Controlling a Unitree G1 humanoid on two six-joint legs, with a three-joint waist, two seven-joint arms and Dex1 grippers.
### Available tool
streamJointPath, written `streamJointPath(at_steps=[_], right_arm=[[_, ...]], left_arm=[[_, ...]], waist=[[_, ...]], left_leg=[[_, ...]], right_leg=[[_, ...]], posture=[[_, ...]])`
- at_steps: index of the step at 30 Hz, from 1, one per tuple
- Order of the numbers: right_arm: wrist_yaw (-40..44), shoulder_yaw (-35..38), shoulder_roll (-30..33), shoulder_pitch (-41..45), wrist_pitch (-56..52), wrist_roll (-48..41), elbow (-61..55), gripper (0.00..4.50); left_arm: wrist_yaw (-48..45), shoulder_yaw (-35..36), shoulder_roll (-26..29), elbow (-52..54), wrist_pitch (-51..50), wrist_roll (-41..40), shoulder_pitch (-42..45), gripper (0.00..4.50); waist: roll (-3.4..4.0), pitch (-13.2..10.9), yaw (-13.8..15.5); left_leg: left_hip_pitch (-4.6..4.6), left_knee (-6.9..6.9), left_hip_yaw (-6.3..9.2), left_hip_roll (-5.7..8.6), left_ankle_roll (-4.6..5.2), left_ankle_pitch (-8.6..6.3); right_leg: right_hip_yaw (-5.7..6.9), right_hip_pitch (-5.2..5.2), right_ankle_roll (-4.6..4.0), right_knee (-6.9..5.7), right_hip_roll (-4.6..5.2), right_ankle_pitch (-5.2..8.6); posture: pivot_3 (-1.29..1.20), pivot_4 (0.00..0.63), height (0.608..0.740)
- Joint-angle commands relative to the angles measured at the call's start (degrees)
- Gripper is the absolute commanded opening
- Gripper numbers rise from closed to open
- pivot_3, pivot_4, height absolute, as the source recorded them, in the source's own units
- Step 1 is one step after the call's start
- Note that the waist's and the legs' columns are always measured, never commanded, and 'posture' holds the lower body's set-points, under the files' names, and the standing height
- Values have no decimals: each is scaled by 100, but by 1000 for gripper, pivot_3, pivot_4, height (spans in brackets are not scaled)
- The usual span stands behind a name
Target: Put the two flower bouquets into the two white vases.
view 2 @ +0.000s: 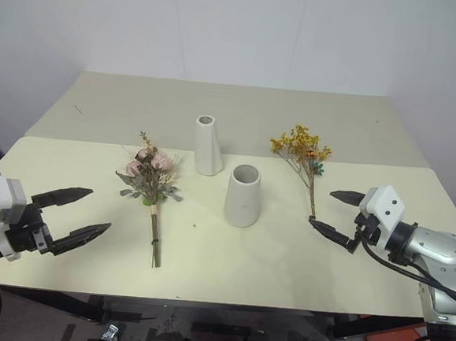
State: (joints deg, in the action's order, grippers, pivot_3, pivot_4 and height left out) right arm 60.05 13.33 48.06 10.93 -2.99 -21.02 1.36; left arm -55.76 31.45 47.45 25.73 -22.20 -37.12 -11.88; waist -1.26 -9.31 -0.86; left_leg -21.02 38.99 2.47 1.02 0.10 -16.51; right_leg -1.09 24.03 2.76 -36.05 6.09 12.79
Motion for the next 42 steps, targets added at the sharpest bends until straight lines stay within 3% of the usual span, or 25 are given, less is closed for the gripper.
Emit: streamJointPath(at_steps=[1,34,42], right_arm=[[26,160,54,60,161,-39,-58,4500],[106,111,51,257,241,-35,61,4500],[49,-35,-51,565,161,-55,147,4500]], left_arm=[[3,114,17,176,68,-31,-11,4463],[174,10,58,197,26,164,51,4463],[659,-480,89,157,-210,294,693,4463]], waist=[[0,0,-1],[0,0,0],[0,0,0]], left_leg=[[0,0,0,0,0,0],[0,0,-2,0,0,0],[1,1,-1,0,-1,0]], right_leg=[[0,0,0,0,0,0],[0,0,0,1,0,0],[0,0,-1,-2,0,-1]], posture=[[0,150,740],[0,150,740],[0,150,740]])
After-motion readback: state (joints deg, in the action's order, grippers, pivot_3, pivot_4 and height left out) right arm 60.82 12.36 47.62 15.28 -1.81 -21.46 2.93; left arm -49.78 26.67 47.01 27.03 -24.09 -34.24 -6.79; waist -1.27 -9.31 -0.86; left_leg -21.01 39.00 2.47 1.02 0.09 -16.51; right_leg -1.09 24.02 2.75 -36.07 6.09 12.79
